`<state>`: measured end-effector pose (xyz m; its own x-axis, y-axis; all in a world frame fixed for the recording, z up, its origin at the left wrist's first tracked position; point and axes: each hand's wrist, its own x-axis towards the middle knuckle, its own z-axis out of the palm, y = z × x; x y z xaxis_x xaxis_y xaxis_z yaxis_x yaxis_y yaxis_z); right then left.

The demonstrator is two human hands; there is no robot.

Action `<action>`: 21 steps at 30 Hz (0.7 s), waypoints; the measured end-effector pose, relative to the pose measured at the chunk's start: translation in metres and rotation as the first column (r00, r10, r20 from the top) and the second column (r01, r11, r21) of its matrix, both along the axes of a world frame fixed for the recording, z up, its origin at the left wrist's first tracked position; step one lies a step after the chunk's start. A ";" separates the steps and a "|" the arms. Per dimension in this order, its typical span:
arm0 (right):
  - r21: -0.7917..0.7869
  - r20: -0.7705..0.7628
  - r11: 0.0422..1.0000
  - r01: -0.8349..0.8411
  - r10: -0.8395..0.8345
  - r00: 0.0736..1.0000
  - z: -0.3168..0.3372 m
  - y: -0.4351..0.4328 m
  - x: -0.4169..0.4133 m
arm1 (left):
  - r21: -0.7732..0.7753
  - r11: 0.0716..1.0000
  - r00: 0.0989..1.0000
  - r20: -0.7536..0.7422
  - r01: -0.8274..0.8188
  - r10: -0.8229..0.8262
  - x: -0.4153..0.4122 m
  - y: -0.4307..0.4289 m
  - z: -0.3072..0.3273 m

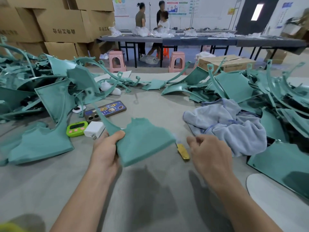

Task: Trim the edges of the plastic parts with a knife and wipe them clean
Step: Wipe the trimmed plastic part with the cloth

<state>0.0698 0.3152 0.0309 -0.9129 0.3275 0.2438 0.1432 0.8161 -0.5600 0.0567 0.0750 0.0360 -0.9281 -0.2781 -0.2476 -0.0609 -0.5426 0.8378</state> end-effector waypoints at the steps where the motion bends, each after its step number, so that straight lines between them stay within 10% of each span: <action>1: -0.032 -0.112 0.999 0.001 -0.005 0.994 0.004 -0.002 0.003 | -0.015 1.000 1.000 -0.024 0.013 -0.013 0.002 0.000 0.002; 3: -0.281 -0.194 0.939 -0.198 0.146 0.970 0.011 -0.004 0.006 | -0.054 0.997 0.997 -0.045 0.053 -0.055 0.005 0.000 0.006; 7: -0.790 -0.093 0.433 -0.435 0.615 0.783 0.015 -0.022 0.016 | -0.126 0.974 0.979 -0.053 0.188 -0.196 0.010 0.007 0.008; 11: -0.911 -0.025 0.346 -0.223 0.493 0.870 0.003 -0.034 0.012 | 0.026 0.948 0.947 -0.057 0.318 -0.317 0.010 0.009 0.005; 15: -0.993 -0.082 0.058 -0.103 0.292 0.953 0.005 -0.034 0.003 | 0.072 0.870 0.864 -0.177 0.488 -0.470 0.009 0.007 -0.001; 21: -0.905 0.014 0.381 -0.189 0.472 0.882 0.001 -0.038 0.012 | -0.167 0.892 0.889 -0.123 0.419 -0.441 0.011 0.030 -0.008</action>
